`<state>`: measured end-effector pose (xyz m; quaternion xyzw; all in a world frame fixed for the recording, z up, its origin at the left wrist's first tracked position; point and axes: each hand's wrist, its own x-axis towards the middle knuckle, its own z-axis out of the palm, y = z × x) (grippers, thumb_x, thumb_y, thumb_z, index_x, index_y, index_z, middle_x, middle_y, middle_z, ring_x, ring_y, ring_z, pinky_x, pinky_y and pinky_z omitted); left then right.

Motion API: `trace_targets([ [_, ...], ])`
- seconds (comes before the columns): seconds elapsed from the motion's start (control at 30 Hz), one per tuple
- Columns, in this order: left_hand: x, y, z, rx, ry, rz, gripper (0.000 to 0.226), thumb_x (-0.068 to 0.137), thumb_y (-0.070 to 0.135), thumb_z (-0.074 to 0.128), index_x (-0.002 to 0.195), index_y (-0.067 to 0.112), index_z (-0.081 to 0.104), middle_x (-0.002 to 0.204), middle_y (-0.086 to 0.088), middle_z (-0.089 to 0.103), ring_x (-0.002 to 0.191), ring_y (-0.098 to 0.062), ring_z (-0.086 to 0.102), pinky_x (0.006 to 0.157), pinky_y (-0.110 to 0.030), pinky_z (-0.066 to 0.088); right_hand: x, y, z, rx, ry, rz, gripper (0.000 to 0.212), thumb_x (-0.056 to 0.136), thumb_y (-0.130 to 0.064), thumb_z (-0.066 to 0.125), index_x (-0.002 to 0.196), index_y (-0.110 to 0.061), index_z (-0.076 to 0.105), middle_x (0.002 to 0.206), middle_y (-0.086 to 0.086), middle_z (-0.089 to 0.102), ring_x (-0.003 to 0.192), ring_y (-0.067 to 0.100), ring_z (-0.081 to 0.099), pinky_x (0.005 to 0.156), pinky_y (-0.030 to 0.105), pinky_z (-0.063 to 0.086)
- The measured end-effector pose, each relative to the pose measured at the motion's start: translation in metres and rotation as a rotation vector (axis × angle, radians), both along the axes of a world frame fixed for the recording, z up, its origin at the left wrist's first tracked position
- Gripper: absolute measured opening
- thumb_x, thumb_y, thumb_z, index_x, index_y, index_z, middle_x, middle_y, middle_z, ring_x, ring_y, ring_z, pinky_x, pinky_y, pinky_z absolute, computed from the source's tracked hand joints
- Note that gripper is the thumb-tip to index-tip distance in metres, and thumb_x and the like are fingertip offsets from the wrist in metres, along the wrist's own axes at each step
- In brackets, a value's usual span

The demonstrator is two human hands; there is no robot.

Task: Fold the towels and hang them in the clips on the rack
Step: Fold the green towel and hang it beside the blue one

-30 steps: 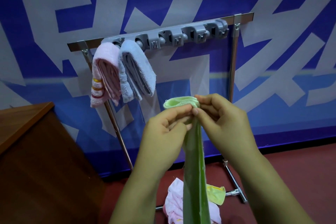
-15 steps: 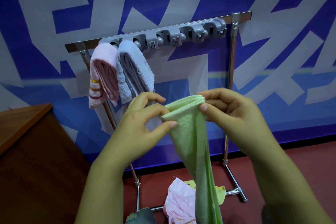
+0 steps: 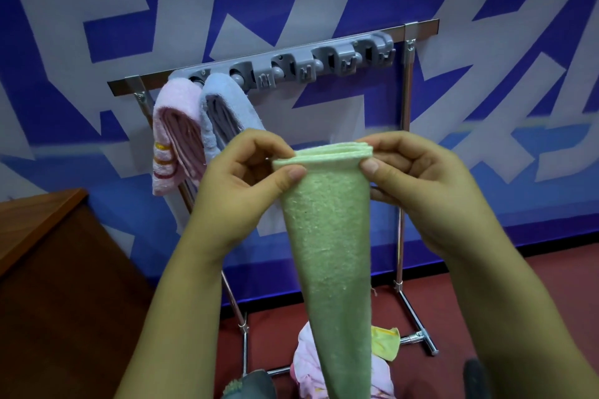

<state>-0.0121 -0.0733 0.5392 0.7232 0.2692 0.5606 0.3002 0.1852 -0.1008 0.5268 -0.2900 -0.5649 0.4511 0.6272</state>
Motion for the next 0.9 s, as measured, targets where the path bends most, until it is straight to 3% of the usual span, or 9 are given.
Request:
trace_targets([
  [0.1,-0.004,0.001,-0.001,-0.019,-0.065,-0.065,0.03,0.071,0.006,0.07,0.087,0.032,0.069,0.077,0.014,0.065,0.074,0.0,0.059,0.07,-0.015,0.05,-0.004,-0.001,0.002,-0.005,0.0,0.015,0.019,0.086,0.002,0.056,0.089,-0.015,0.065,0.076,-0.003,0.074,0.076,0.008,0.069,0.07,0.026,0.057],
  [0.2,-0.012,0.002,0.001,-0.061,-0.005,-0.018,0.034,0.081,0.002,0.06,0.106,0.024,0.063,0.084,0.011,0.066,0.084,-0.003,0.061,0.079,-0.018,0.05,-0.013,0.0,0.004,0.017,-0.001,0.018,0.019,0.086,0.003,0.057,0.088,-0.013,0.064,0.073,-0.003,0.073,0.074,0.009,0.068,0.068,0.025,0.057],
  [0.33,-0.014,-0.007,0.006,0.095,0.178,0.18,0.025,0.09,0.02,0.055,0.113,0.03,0.057,0.107,0.01,0.068,0.109,-0.009,0.061,0.096,-0.034,0.048,-0.027,0.003,0.002,0.048,-0.055,-0.02,0.021,0.086,0.001,0.059,0.086,-0.019,0.065,0.075,-0.003,0.074,0.076,0.009,0.069,0.071,0.028,0.058],
  [0.4,-0.007,-0.012,0.008,0.18,0.314,0.195,0.033,0.085,0.032,0.059,0.118,0.03,0.053,0.115,0.011,0.063,0.113,-0.004,0.057,0.096,-0.025,0.045,-0.031,0.005,0.0,0.052,-0.072,-0.018,0.021,0.086,0.0,0.06,0.087,-0.02,0.065,0.076,-0.003,0.074,0.077,0.01,0.07,0.071,0.028,0.057],
  [0.47,-0.001,-0.011,0.009,0.195,0.42,0.201,0.042,0.08,0.038,0.064,0.119,0.03,0.053,0.113,0.012,0.061,0.109,-0.001,0.057,0.093,-0.02,0.045,-0.034,0.005,-0.003,0.054,-0.07,0.003,0.02,0.086,0.0,0.06,0.088,-0.02,0.065,0.077,-0.003,0.074,0.079,0.011,0.07,0.072,0.028,0.057],
  [0.63,0.001,-0.003,0.012,0.215,0.419,0.195,0.028,0.078,0.036,0.065,0.104,0.032,0.059,0.098,0.005,0.063,0.091,-0.004,0.06,0.084,-0.022,0.05,-0.031,0.005,-0.007,0.022,0.016,0.017,0.018,0.085,0.002,0.061,0.088,-0.015,0.065,0.074,-0.002,0.074,0.074,0.009,0.07,0.065,0.022,0.056],
  [0.77,0.003,0.002,0.018,0.296,0.594,0.173,0.035,0.078,0.038,0.067,0.11,0.029,0.057,0.101,0.004,0.06,0.095,-0.006,0.057,0.086,-0.019,0.044,-0.026,0.007,-0.007,0.029,0.051,-0.016,0.016,0.085,0.002,0.061,0.091,-0.011,0.065,0.077,0.001,0.074,0.076,0.012,0.07,0.069,0.025,0.057],
  [0.9,0.008,0.0,0.022,0.262,0.571,0.169,0.025,0.079,0.022,0.068,0.104,0.02,0.063,0.101,0.01,0.064,0.096,-0.006,0.06,0.086,-0.025,0.048,-0.022,0.005,-0.007,0.057,0.047,-0.012,0.014,0.086,-0.003,0.061,0.093,-0.013,0.067,0.086,0.003,0.074,0.084,0.015,0.07,0.075,0.031,0.058],
])
